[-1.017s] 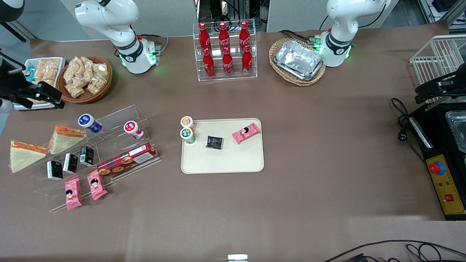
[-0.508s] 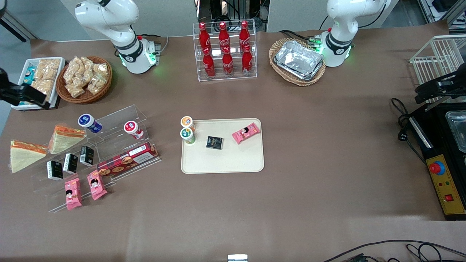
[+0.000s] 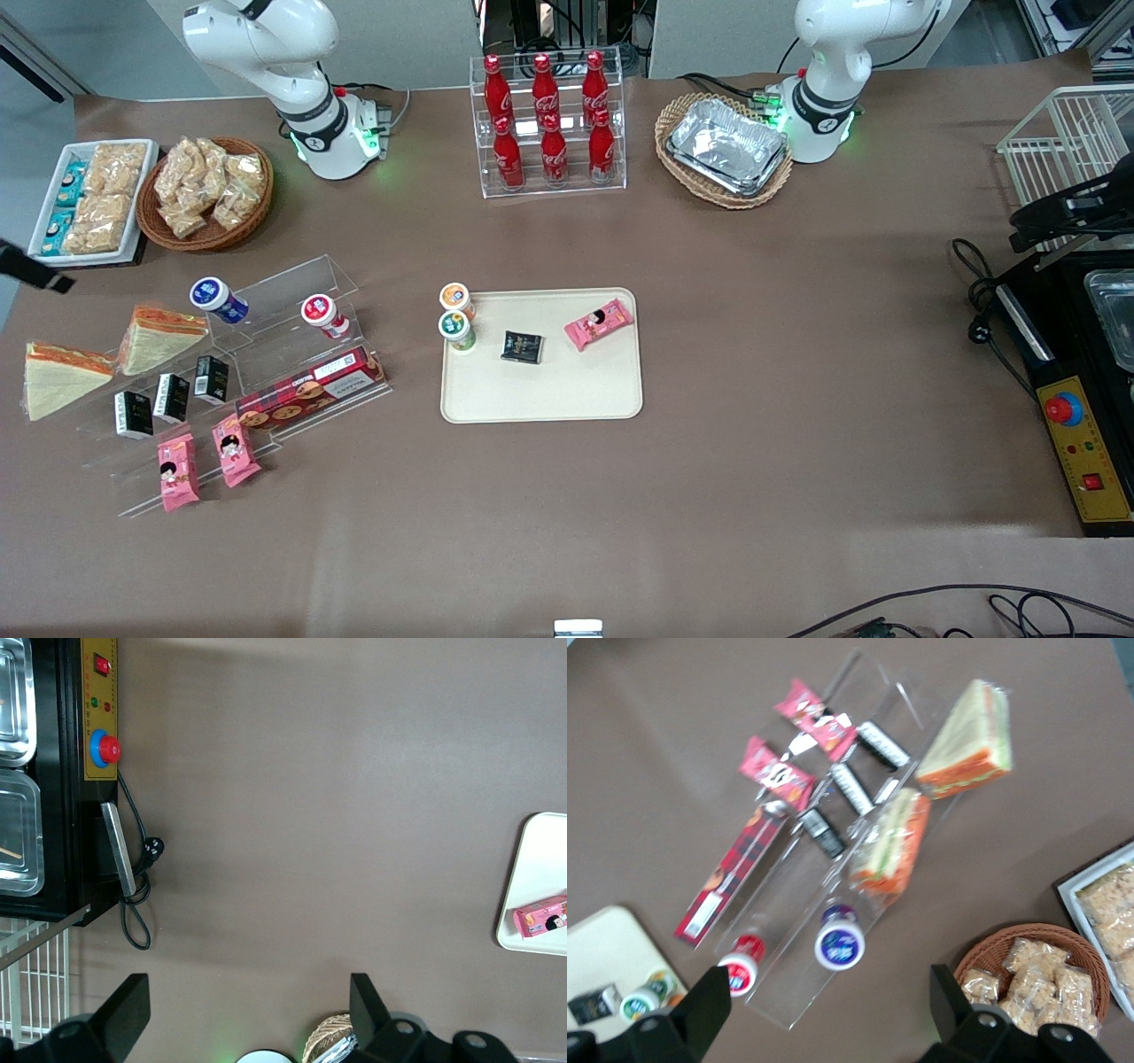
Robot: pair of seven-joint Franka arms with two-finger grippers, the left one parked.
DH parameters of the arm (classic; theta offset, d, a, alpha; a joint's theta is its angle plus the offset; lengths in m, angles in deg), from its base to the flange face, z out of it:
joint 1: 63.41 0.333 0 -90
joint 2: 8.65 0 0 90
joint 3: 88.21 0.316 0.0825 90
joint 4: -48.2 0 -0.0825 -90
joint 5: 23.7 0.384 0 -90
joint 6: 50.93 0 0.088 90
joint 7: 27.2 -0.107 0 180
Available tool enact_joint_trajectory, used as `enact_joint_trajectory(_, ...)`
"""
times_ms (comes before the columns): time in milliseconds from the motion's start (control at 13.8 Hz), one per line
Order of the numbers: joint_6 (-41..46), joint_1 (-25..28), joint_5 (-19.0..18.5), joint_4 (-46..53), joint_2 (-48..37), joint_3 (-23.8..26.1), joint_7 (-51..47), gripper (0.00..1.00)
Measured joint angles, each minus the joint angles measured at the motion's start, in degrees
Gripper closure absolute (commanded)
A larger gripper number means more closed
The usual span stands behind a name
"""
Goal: Place sandwich on tray
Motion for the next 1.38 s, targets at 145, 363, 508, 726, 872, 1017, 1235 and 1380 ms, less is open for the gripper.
enact_joint_trajectory(145, -0.7, -0.9, 0.0, 0.6, 1.0, -3.0, -2.5, 0.00)
enact_joint_trajectory(363, -4.0, -1.7, 0.0, 0.8, 1.7, -7.2, -7.0, 0.00)
enact_joint_trajectory(508, -5.8, -1.9, 0.0, 0.7, 3.4, -9.2, -8.7, 0.00)
enact_joint_trajectory(726, -11.2, -2.4, 0.0, 0.6, 6.3, -11.9, -13.1, 0.00)
enact_joint_trajectory(872, -12.7, -3.6, 0.1, 0.4, 7.7, -12.2, -13.7, 0.00)
enact_joint_trajectory(1017, -14.8, -4.0, 1.6, 0.3, 9.9, -12.3, -14.9, 0.00)
enact_joint_trajectory(1235, -18.2, -5.8, 4.6, -0.5, 12.1, -12.3, -15.4, 0.00)
enact_joint_trajectory(1380, -19.6, -6.6, 6.6, -1.1, 12.9, -12.3, -15.4, 0.00)
